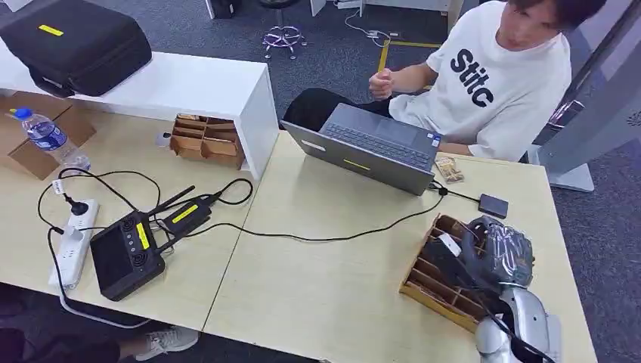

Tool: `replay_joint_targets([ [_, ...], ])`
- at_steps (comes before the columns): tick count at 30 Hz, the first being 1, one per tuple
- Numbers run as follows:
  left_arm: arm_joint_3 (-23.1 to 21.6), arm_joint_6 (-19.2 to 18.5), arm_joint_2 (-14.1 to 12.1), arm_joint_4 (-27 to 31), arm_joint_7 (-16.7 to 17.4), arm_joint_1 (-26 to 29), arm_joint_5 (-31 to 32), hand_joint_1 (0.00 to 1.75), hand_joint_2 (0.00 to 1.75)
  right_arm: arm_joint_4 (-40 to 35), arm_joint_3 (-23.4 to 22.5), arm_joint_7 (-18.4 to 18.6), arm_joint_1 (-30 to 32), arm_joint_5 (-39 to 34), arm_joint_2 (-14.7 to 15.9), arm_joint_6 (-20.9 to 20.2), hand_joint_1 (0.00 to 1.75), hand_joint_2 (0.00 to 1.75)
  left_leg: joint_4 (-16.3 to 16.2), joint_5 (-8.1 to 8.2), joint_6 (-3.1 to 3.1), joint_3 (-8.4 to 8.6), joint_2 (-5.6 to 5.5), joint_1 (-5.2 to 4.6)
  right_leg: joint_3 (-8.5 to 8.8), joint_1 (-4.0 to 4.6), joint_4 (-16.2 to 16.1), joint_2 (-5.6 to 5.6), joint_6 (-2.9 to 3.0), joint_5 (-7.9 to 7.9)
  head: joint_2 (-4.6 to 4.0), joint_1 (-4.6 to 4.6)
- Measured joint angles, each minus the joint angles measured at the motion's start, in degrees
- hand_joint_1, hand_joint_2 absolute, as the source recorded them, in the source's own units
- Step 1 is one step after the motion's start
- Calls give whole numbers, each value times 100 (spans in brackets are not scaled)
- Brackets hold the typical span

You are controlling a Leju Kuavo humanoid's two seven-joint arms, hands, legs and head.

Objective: Pass the card to the sensor for recognition and then transmit it.

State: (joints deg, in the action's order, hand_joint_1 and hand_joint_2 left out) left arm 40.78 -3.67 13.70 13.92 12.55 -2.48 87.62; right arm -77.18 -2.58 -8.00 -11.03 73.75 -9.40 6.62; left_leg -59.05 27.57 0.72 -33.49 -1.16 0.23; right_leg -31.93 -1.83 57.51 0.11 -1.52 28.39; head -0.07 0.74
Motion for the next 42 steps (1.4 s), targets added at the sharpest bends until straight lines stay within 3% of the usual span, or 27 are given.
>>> replay_joint_targets([
  [13, 0, -2, 0, 0, 0, 0, 0, 0, 175, -70, -9, -50, 3, 42, 0, 63, 175, 175, 0, 0, 0, -1, 0, 0, 0, 0, 0, 0, 0, 0, 0, 0],
  [30, 2, -7, -2, 0, 11, 0, 0, 0, 175, -1508, 304, -17, -310, -53, 7, -114, 175, 175, 0, 0, 0, -1, 0, 0, 0, 0, 0, 0, 0, 0, 0, 0],
  [35, 2, -11, -4, 0, 11, 0, 0, 0, 175, -1530, 352, 29, -417, -74, 9, -193, 175, 175, 0, 0, 0, -3, 1, -1, 1, 0, 0, 1, 0, 0, 0, 0],
  [42, -35, -48, -17, 0, 11, -3, 0, 0, 175, -1000, 387, 424, -934, 160, 9, -538, 175, 175, 0, -1, 0, 0, 3, 0, 1, 0, 1, 3, 2, -3, 0, -2],
])
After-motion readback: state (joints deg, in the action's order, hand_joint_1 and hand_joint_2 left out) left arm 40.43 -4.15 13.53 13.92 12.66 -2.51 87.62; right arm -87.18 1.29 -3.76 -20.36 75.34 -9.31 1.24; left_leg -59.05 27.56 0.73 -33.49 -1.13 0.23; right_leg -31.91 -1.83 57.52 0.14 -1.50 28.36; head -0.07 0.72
